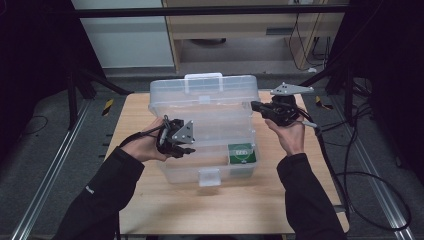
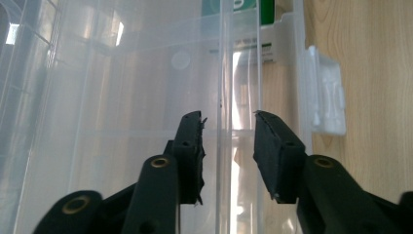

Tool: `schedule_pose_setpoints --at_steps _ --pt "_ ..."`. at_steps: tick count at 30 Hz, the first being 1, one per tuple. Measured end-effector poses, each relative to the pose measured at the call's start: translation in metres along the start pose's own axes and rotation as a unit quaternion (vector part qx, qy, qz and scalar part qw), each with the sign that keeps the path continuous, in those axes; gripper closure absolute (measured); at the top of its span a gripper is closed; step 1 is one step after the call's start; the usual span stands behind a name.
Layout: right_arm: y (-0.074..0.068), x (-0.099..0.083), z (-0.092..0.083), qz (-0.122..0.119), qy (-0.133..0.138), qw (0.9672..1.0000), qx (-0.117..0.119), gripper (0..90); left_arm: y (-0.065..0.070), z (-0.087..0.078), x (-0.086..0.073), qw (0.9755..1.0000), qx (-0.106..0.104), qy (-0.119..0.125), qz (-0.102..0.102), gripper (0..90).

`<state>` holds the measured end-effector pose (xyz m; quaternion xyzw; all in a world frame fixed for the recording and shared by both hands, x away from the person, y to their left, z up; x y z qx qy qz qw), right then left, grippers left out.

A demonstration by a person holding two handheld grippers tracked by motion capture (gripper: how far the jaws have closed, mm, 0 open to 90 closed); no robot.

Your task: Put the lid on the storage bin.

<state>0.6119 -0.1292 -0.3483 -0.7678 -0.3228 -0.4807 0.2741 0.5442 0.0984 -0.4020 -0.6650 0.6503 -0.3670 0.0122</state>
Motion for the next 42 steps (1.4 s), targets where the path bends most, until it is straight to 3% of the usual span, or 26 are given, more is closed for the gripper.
schedule_pose_setpoints --at_steps 6,13,17,21,22,29,30,34,38,39,40,42 --pt "-0.001 -0.001 0.000 0.000 -0.002 1.0000 0.003 90.0 0.002 0.001 0.008 0.9989 -0.004 0.038 -0.028 55.3" --pt "-0.001 -0.002 0.000 -0.003 -0.005 1.0000 0.005 90.0 0.004 0.004 0.014 0.9967 -0.005 0.066 -0.046 50.1" --pt "-0.001 -0.003 0.000 -0.004 -0.006 1.0000 0.005 90.0 0.005 0.006 0.018 0.9940 -0.006 0.089 -0.064 46.5" --pt "-0.002 -0.003 -0.001 -0.003 -0.007 1.0000 0.006 90.0 0.005 0.005 0.021 0.9904 -0.006 0.112 -0.081 43.2" --pt "-0.002 -0.004 -0.001 -0.004 -0.007 0.9999 0.006 90.0 0.006 0.005 0.023 0.9881 -0.007 0.123 -0.092 42.6" --pt "-0.002 -0.006 -0.001 -0.004 -0.011 0.9999 0.005 90.0 0.007 0.002 0.027 0.9807 -0.002 0.153 -0.122 39.7" --pt "-0.002 -0.007 -0.001 -0.004 -0.011 0.9999 0.006 90.0 0.008 0.002 0.028 0.9787 -0.003 0.158 -0.131 39.9" --pt "-0.002 -0.008 -0.001 -0.006 -0.013 0.9999 0.005 90.0 0.010 0.001 0.025 0.9769 0.001 0.161 -0.140 39.6" --pt "-0.004 -0.009 -0.002 -0.007 -0.015 0.9998 0.006 90.0 0.011 -0.003 0.022 0.9721 0.011 0.169 -0.162 39.9" --pt "-0.004 -0.010 -0.002 -0.007 -0.016 0.9998 0.007 90.0 0.011 -0.004 0.020 0.9726 0.015 0.165 -0.163 39.7" --pt "-0.004 -0.010 -0.002 -0.006 -0.015 0.9999 0.007 90.0 0.009 -0.005 0.018 0.9716 0.023 0.166 -0.168 39.6" --pt "-0.005 -0.012 -0.002 -0.005 -0.016 0.9998 0.008 90.0 0.007 -0.008 0.015 0.9686 0.030 0.168 -0.181 39.6"
Point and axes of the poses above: each handheld gripper's, and its own axes: z roughly forward along the jaws, x roughly out of its top, y roughly to its right, the point moved 9 cm from there along z, roughly forward along the jaws, and after that the axes turned 11 degrees about x, right-handed, at the moved point
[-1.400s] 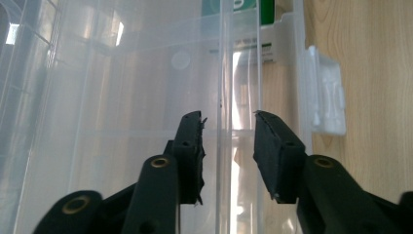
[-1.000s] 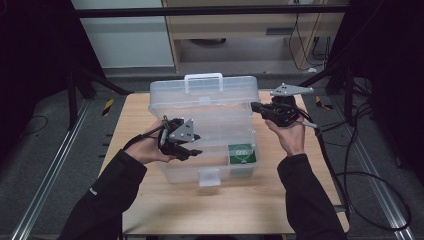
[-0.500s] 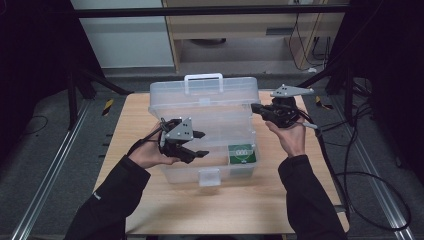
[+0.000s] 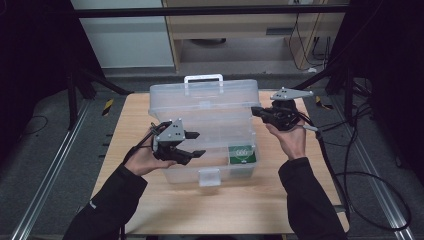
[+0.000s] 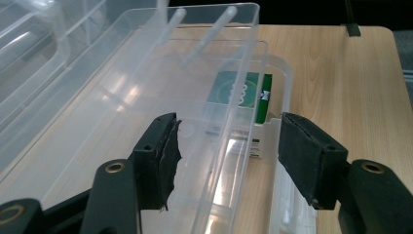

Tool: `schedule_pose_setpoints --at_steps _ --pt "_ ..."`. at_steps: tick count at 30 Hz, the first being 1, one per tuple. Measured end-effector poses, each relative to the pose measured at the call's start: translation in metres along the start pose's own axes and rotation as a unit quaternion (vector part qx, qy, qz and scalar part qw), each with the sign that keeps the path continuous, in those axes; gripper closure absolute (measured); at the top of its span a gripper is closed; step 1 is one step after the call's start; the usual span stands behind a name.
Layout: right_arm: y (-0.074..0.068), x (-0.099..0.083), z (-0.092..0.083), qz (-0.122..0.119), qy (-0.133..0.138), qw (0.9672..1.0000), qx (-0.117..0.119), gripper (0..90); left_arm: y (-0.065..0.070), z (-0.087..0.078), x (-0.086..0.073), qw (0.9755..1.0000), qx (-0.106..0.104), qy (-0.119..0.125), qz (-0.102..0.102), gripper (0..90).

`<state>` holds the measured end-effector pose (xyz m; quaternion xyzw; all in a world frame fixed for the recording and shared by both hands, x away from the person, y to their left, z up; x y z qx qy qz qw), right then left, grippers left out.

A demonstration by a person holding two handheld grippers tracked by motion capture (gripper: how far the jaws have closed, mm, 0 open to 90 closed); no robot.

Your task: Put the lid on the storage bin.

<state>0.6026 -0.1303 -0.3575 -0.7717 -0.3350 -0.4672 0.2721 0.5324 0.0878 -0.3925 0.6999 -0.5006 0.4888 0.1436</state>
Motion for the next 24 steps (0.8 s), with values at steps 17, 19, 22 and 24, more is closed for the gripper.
schedule_pose_setpoints --at_steps 17,19,22,24 --pt "-0.005 -0.007 -0.003 -0.005 -0.013 0.9999 -0.001 90.0 -0.028 -0.044 -0.022 0.9923 0.096 0.012 -0.077 47.4" --pt "-0.006 -0.008 -0.003 -0.005 -0.013 0.9999 0.000 90.0 -0.033 -0.049 -0.026 0.9902 0.112 0.007 -0.083 49.4" --pt "-0.007 -0.009 -0.004 -0.007 -0.016 0.9998 0.000 90.0 -0.042 -0.059 -0.036 0.9849 0.137 0.002 -0.106 54.0" --pt "-0.007 -0.011 -0.004 -0.006 -0.018 0.9998 0.001 90.0 -0.047 -0.064 -0.041 0.9825 0.151 -0.003 -0.109 56.8"
Point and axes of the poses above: each handheld gripper's, and its own axes: z roughly forward along the jaws, x roughly out of its top, y roughly to its right, the point moved 9 cm from there along z, roughly forward along the jaws, and after that the axes turned 11 degrees about x, right-handed, at the moved point
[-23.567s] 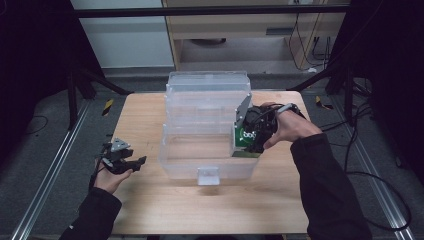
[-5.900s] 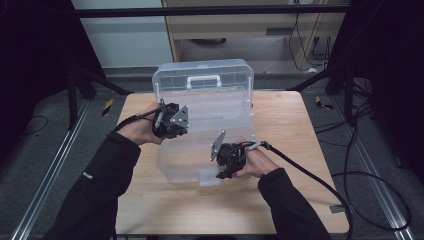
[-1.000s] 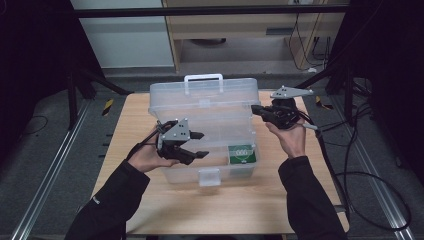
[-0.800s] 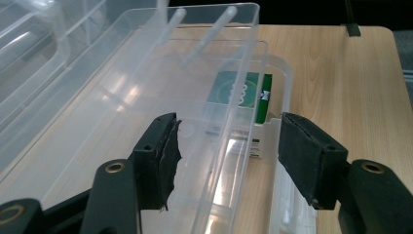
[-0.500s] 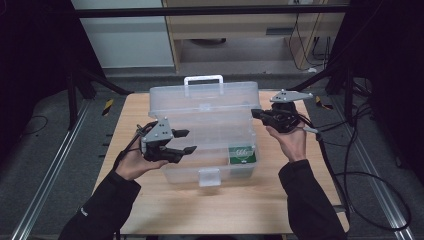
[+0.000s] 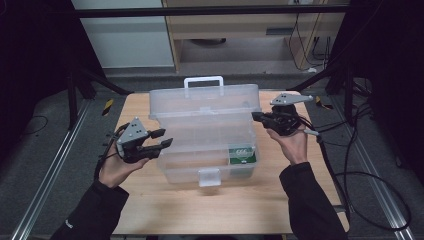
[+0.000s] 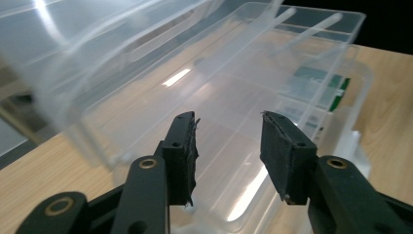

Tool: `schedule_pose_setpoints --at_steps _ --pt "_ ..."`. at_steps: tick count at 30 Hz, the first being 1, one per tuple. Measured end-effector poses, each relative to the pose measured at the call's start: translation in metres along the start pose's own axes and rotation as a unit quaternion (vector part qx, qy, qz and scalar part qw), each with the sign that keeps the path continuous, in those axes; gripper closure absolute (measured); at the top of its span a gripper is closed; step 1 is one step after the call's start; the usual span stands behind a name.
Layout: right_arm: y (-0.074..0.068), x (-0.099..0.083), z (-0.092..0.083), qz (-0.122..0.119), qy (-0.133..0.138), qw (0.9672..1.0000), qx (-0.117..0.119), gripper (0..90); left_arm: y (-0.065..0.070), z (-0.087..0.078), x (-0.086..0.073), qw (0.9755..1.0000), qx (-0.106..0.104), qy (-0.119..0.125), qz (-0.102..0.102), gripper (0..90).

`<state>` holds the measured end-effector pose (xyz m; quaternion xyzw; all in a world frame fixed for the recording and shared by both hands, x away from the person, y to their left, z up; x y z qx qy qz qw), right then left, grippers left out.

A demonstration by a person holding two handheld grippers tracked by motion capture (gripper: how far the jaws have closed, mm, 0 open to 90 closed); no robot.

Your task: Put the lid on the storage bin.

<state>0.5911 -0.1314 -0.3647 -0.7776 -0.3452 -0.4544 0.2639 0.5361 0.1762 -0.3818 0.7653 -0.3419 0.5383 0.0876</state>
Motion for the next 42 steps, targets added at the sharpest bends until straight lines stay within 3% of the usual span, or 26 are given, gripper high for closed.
schedule_pose_setpoints --at_steps 9,15,18,25,42 --pt "-0.003 -0.004 -0.001 -0.005 -0.007 1.0000 -0.001 90.0 -0.020 -0.007 -0.014 0.9985 0.043 -0.005 -0.035 71.8" --pt "-0.006 -0.007 -0.002 -0.007 -0.012 0.9999 0.000 90.0 -0.032 -0.007 -0.018 0.9948 0.066 -0.005 -0.077 81.5" --pt "-0.007 -0.009 -0.002 -0.009 -0.014 0.9999 0.003 90.0 -0.035 -0.006 -0.019 0.9938 0.072 -0.002 -0.085 84.0" --pt "-0.009 -0.022 -0.003 -0.011 -0.034 0.9994 0.004 90.0 -0.037 -0.005 -0.022 0.9928 0.078 -0.002 -0.090 85.6" --pt "-0.009 -0.068 -0.009 -0.008 -0.074 0.9972 -0.001 90.0 -0.020 -0.002 -0.057 0.9943 0.062 -0.055 -0.067 84.6"
Point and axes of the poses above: each handheld gripper's, and its own axes: z roughly forward along the jaws, x roughly out of its top, y roughly to its right, the point moved 9 cm from there along z, roughly forward along the jaws, and after that the axes turned 11 degrees about x, right-handed, at the moved point
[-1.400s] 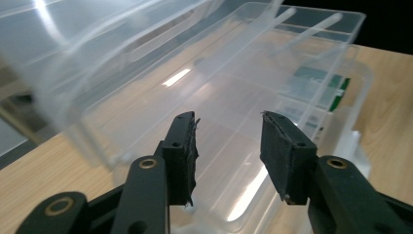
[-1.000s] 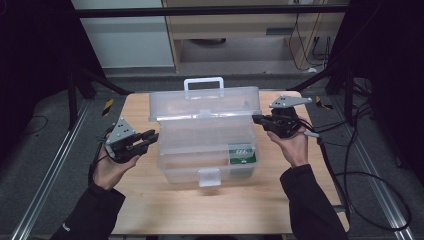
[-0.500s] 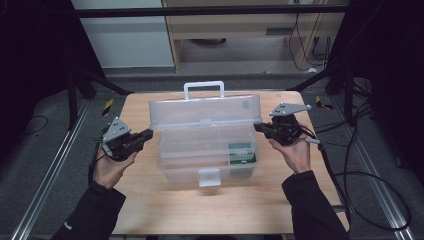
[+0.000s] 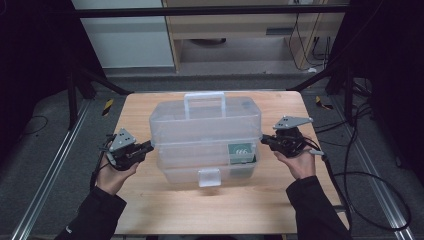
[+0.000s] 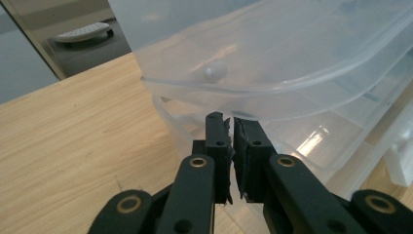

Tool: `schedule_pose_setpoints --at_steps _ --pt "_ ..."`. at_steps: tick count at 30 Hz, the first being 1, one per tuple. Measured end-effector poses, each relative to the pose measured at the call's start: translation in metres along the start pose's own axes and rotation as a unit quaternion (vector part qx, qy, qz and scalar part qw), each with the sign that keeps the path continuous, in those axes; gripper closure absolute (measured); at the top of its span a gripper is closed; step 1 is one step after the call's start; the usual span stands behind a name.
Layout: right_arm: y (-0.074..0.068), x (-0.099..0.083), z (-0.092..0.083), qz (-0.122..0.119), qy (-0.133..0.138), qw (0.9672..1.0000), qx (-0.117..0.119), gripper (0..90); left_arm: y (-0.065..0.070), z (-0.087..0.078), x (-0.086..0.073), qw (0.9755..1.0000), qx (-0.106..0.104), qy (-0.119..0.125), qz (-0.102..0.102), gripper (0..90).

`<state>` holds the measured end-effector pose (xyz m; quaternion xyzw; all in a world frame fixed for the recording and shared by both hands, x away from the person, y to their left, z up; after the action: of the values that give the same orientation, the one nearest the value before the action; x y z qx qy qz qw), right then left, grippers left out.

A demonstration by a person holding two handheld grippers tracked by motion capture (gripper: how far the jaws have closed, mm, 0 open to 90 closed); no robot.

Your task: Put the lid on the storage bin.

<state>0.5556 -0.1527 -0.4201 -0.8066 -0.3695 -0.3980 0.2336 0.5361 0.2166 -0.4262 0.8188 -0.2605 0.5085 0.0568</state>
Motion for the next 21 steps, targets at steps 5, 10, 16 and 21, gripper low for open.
schedule_pose_setpoints --at_steps 5,10,16,21 --pt "-0.002 -0.011 0.003 -0.003 -0.006 1.0000 0.000 90.0 0.001 0.001 -0.008 0.9999 0.001 -0.009 0.006 83.5" --pt "-0.002 -0.022 0.006 -0.001 -0.019 0.9998 -0.001 90.0 0.001 0.003 -0.020 0.9995 0.005 -0.026 0.018 82.4" --pt "0.003 -0.035 0.010 0.011 -0.032 0.9994 0.000 90.0 -0.005 0.010 -0.032 0.9990 0.009 -0.043 0.012 81.2" --pt "0.022 -0.053 0.012 0.025 -0.049 0.9980 -0.031 90.0 -0.019 0.019 -0.049 0.9974 0.027 -0.067 0.005 78.0"
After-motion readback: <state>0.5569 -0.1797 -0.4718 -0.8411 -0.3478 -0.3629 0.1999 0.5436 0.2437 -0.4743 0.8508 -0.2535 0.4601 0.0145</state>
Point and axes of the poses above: each handheld gripper's, and its own axes: z roughly forward along the jaws, x roughly out of its top, y roughly to its right, the point moved 9 cm from there along z, roughly forward along the jaws, and after that the axes turned 11 degrees about x, right-handed, at the moved point
